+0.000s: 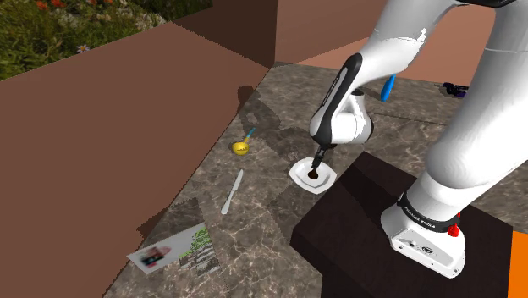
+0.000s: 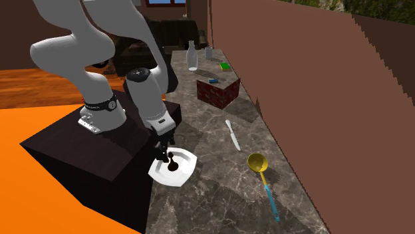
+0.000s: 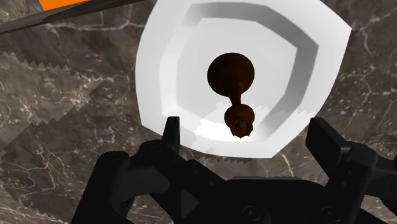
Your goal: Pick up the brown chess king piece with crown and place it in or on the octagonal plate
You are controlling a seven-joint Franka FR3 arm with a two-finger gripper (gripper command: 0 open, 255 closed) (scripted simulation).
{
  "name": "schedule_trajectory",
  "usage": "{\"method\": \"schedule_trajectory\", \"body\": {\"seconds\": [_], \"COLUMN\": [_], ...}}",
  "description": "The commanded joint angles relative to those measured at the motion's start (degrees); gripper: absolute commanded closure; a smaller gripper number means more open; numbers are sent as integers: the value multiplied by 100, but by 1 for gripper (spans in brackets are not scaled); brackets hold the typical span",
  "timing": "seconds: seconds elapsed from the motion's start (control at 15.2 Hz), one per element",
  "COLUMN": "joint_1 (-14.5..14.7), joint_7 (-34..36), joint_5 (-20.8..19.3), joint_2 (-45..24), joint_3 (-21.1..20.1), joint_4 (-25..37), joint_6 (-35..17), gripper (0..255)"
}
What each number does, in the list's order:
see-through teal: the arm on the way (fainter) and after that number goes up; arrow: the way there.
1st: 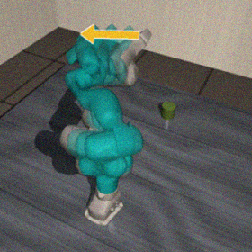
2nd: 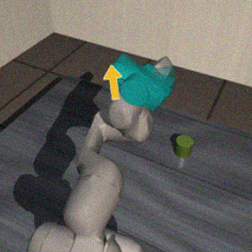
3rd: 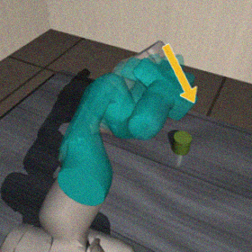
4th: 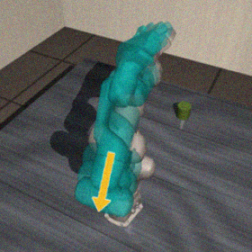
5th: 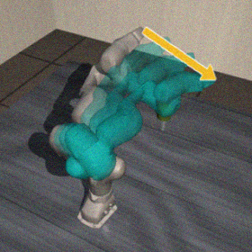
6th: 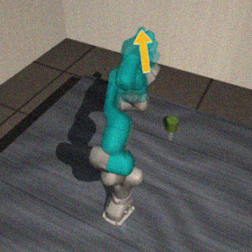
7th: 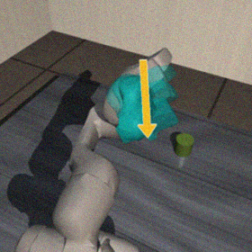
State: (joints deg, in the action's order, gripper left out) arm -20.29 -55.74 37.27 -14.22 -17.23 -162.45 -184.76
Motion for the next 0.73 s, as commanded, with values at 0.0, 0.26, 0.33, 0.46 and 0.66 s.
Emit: {"method": "schedule_trajectory", "body": {"seconds": [0.0,0.26,0.33,0.46,0.66], "joint_1": [607,1318,1306,1302,1302], "joint_7": [226,1142,1144,1145,1144], "joint_5": [-177,-1312,-1314,-1316,-1315], "joint_2": [587,1253,1253,1253,1253], "joint_3": [619,1589,1578,1575,1574], "joint_4": [-200,-461,-461,-461,-461], "joint_6": [430,868,867,867,867], "gripper": [0,0,0,0,0]}}
